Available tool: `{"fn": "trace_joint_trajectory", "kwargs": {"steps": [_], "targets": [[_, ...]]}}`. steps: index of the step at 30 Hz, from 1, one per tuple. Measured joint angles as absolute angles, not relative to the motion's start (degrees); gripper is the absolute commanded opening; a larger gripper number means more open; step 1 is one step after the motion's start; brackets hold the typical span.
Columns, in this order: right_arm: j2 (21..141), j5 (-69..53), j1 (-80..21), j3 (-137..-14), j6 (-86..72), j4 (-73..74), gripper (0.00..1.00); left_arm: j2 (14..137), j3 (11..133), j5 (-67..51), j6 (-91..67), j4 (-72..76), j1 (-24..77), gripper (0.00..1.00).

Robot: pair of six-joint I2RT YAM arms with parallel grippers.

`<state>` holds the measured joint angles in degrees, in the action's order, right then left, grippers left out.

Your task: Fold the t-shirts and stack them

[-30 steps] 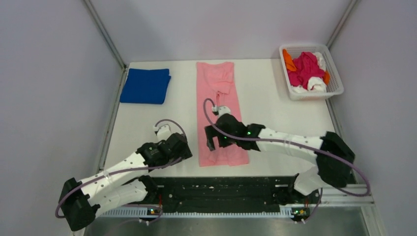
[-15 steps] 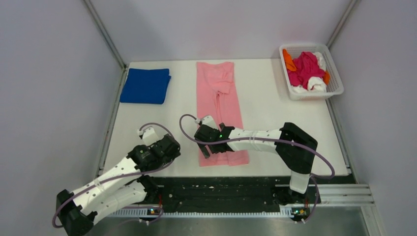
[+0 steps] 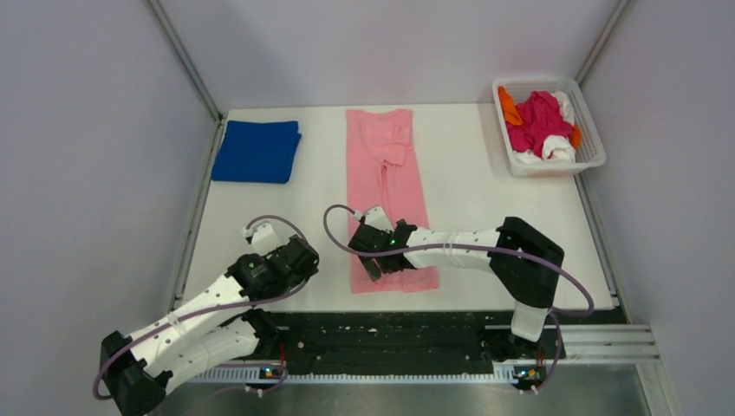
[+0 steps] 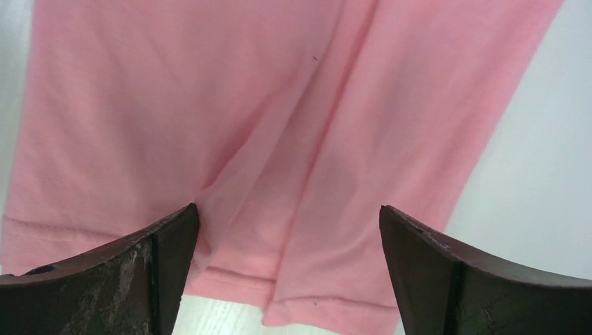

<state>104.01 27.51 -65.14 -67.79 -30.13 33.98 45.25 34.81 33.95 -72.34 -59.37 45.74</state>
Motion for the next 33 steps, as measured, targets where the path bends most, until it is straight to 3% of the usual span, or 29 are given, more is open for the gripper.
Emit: {"fn": "trace_joint_trajectory", "kwargs": {"steps": [13,19,26,29,33], "targets": [[89.38,31.51,-65.14,-60.03,-37.34,40.23,0.99,45.15,34.83,33.56,-70.67,-58.78,45.56,0.99],[80.9,29.82,-64.03,-52.62,-42.26,37.63,0.98,46.89,33.89,22.2,-61.32,-46.81,45.43,0.99],[60.27,14.48,-51.4,-32.14,-47.35,25.71,0.81,58.17,32.56,3.33,-53.06,-31.57,45.47,0.77],[54.26,9.23,-48.49,-27.03,-48.95,23.68,0.67,63.42,32.56,-1.41,-51.68,-28.12,45.47,0.66],[51.35,5.19,-47.7,-24.38,-50.17,22.06,0.61,69.08,32.53,-5.21,-50.78,-25.26,45.47,0.54]]}}
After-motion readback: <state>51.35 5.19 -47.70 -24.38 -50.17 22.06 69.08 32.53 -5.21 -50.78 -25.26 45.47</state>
